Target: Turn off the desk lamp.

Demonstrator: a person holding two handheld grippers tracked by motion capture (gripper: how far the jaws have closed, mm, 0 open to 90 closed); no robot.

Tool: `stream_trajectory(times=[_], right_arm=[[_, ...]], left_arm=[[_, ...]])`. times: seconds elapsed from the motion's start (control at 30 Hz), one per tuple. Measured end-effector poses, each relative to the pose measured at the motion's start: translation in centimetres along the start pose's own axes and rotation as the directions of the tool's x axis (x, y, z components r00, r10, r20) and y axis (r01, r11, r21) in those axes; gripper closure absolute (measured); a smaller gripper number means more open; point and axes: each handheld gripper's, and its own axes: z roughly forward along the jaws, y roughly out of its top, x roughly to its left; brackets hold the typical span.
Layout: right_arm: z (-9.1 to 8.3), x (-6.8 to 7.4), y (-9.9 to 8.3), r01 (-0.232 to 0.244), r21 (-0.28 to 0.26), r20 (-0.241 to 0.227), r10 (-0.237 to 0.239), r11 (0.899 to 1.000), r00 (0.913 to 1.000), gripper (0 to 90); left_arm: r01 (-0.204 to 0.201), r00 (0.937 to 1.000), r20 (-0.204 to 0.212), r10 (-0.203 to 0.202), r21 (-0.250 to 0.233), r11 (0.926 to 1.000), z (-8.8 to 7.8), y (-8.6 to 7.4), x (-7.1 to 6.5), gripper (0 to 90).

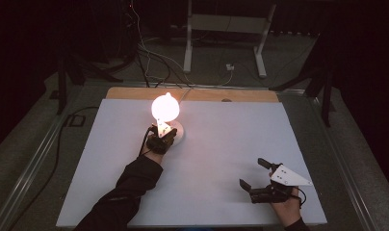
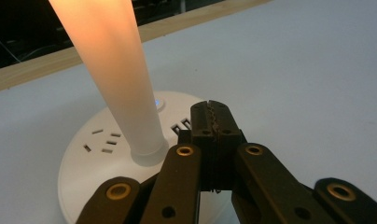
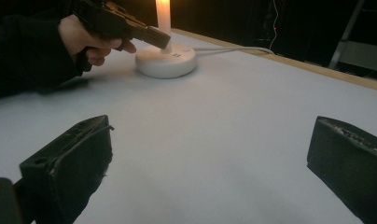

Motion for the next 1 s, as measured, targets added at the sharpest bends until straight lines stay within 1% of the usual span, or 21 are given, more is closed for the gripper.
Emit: stream_trajectory(times=[0.13,0.17,0.27,0.43,0.57,0.9,0.93,1.0], right_arm=[[0.02,0.01,-0.01,0.0,0.002,-0.001,0.0,1.0,1.0,0.0],[0.03,0.0,-0.01,0.0,0.002,-0.001,0.0,1.0,1.0,0.0],[0.02,0.0,-0.01,-0.001,0.002,-0.001,0.001,1.0,1.0,0.0],[0.04,0.05,0.0,0.002,0.003,-0.002,-0.002,1.0,1.0,0.0],[0.03,0.02,-0.01,-0.001,0.003,-0.002,0.001,1.0,1.0,0.0],[0.04,0.03,-0.01,-0.001,0.004,-0.003,0.001,1.0,1.0,0.0],[0.05,0.04,-0.01,0.001,0.005,-0.002,-0.001,1.0,1.0,0.0],[0.06,0.06,-0.01,0.003,0.006,-0.002,-0.003,1.0,1.0,0.0]], left_arm=[[0.004,1.0,0.005,-0.004,0.008,1.0,0.23,-0.29,0.11,90.0],[0.008,0.9999,0.013,-0.008,0.01,0.9999,0.31,-0.38,0.15,90.0],[0.006,0.9998,0.017,-0.006,0.013,0.9999,0.4,-0.44,0.13,90.0],[-0.003,0.9999,0.014,0.002,0.021,0.9998,0.57,-0.63,0.12,90.0],[0.002,0.9999,0.017,-0.002,0.026,0.9997,0.72,-0.81,0.12,90.0],[-0.015,0.9998,0.011,0.015,0.027,0.9995,0.79,-0.96,0.0,90.0],[-0.035,0.9994,0.005,0.034,0.028,0.999,0.8,-0.97,-0.13,90.0],[-0.028,0.9996,0.006,0.028,0.027,0.9992,0.79,-1.0,-0.11,90.0]])
